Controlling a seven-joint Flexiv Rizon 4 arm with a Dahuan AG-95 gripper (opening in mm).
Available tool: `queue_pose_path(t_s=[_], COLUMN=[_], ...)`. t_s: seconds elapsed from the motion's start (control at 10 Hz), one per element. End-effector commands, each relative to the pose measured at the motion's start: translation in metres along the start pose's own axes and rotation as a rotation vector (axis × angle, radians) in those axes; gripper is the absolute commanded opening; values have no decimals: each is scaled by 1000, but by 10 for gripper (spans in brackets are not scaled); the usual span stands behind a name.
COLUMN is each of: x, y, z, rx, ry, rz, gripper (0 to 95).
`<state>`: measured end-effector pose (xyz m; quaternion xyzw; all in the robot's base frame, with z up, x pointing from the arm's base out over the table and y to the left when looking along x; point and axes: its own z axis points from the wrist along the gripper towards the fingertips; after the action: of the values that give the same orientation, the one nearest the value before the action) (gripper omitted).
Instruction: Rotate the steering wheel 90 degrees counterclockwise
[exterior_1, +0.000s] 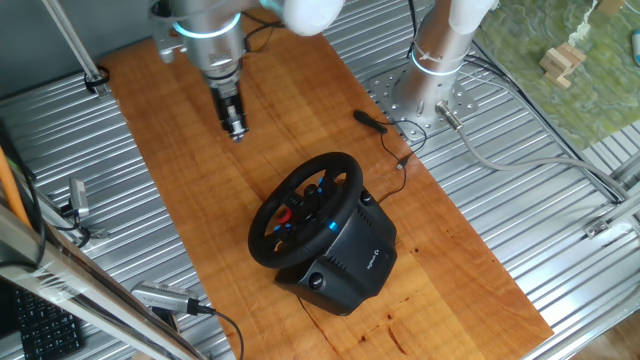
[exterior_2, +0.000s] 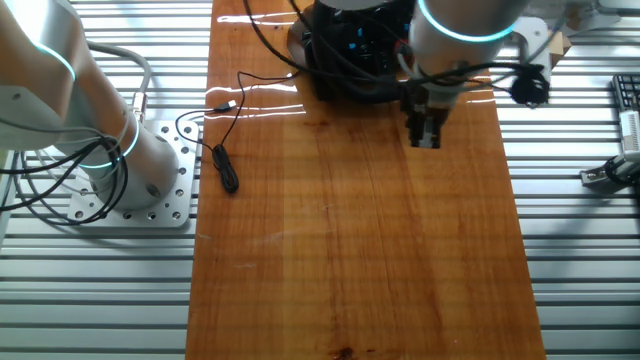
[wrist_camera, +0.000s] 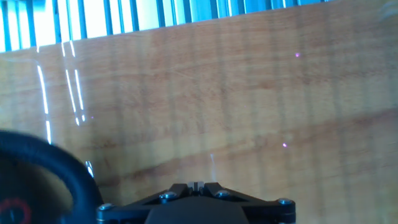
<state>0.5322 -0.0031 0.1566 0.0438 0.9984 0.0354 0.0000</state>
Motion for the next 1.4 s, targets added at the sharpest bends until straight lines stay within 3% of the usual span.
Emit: queue_pose_path(t_s=[0.1,0.9,1.4], x=[-5,-8,-15], y=[2,61,100], z=[1,15,11], rx=[-9,-84,-186], ry=[-4,-5,14], rz=[6,12,15], gripper=[0,0,0])
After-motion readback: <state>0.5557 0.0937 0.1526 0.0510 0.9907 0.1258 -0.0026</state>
